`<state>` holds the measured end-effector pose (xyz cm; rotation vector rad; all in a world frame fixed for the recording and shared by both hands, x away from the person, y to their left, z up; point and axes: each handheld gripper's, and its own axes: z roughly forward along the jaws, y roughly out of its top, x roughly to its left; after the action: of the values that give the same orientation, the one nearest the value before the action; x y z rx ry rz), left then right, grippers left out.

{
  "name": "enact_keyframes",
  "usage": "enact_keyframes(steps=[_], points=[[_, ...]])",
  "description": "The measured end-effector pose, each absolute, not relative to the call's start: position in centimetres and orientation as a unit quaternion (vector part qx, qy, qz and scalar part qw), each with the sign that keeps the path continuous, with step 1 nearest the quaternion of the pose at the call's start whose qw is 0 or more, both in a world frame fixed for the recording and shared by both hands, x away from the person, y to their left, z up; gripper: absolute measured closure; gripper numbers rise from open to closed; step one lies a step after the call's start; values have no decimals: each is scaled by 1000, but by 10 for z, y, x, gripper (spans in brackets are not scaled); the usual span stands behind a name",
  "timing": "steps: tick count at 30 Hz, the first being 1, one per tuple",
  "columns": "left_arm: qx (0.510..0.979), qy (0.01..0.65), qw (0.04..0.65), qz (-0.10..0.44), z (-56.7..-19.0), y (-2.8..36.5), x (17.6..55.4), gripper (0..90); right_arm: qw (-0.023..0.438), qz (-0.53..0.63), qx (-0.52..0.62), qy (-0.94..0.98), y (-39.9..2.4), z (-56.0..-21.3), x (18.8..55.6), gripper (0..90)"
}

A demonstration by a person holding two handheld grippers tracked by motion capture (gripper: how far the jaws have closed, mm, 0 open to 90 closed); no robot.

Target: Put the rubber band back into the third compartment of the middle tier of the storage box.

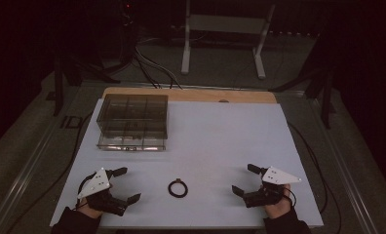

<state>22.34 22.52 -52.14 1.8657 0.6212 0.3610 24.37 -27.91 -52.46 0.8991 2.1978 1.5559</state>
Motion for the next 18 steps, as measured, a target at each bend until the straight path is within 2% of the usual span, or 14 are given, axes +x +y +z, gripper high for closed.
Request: enact_keyframes(steps=[18], points=[[784, 264, 539, 158, -520, 227, 223, 3, 148, 553, 309, 760, -279, -521, 243, 0]])
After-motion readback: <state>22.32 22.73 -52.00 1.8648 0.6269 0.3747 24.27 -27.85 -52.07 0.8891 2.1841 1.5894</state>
